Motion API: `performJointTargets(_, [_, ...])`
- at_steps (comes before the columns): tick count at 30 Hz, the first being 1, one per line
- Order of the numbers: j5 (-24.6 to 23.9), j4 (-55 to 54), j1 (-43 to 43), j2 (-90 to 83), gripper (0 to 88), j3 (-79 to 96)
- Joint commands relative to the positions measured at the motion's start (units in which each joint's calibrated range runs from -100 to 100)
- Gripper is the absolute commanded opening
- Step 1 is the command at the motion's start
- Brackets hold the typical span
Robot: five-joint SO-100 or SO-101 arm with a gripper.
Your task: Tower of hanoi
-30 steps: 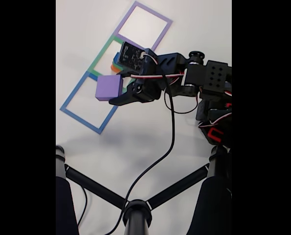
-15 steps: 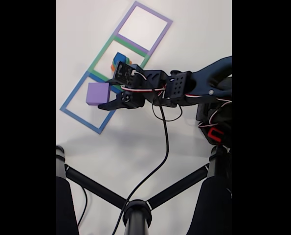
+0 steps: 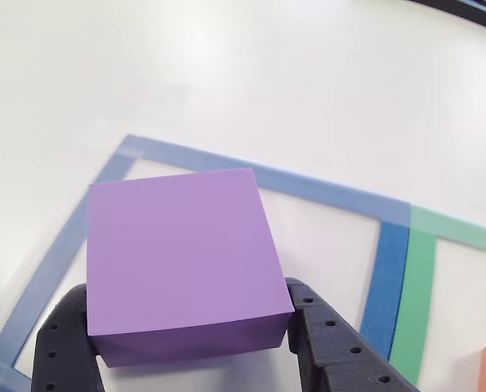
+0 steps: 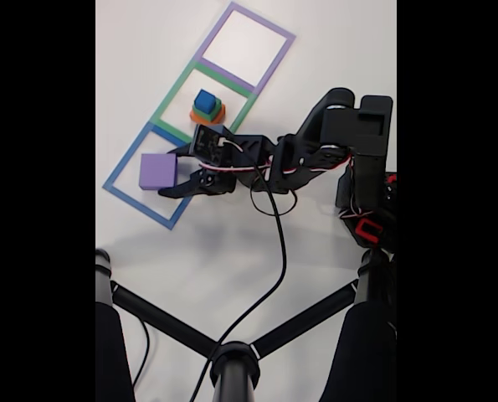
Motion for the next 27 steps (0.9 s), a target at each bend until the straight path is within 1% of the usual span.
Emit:
performJointTargets(1, [1.18, -2.53, -0.91, 1.19, 13.5, -3.25])
performJointTargets(13, [1.18, -3.67, -0.22, 4.00, 17.3, -3.98])
performJointTargets(16, [1.18, -3.75, 0.01, 4.48, 20.7, -4.16])
performJointTargets(24, [1.18, -4.15, 0.54, 5.36, 25.2, -4.52])
performJointTargets(27, [1.18, -4.15, 0.62, 5.36, 29.6, -4.52])
